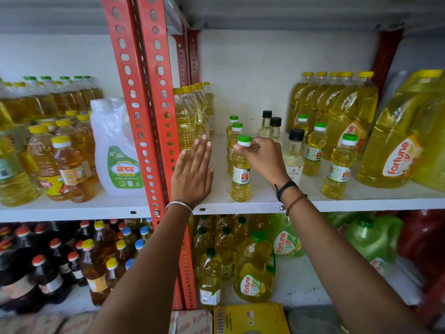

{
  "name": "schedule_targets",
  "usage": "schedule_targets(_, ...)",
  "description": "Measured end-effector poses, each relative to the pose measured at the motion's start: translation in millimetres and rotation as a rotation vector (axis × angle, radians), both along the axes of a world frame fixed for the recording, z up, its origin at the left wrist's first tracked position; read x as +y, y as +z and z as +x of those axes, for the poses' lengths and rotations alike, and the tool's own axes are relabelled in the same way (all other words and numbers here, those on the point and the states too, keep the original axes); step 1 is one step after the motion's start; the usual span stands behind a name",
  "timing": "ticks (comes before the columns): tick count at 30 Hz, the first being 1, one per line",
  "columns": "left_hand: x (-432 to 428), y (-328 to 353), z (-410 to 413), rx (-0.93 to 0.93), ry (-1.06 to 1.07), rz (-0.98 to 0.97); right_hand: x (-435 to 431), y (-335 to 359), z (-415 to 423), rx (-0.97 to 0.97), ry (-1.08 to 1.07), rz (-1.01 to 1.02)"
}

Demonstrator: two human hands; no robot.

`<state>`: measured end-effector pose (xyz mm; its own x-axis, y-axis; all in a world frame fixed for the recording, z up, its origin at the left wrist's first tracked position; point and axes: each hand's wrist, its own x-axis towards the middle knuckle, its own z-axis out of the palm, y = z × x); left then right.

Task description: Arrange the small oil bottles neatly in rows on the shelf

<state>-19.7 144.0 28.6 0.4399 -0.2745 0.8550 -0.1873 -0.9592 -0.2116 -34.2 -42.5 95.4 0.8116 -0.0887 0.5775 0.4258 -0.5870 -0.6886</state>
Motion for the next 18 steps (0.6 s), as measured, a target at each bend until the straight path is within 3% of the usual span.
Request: schedule_targets(18, -2.4, 0.9, -7.8, 0.021, -0.053, -0.073, -0.4, -4.8, -22.7, -0.111, -0.046, -0.03)
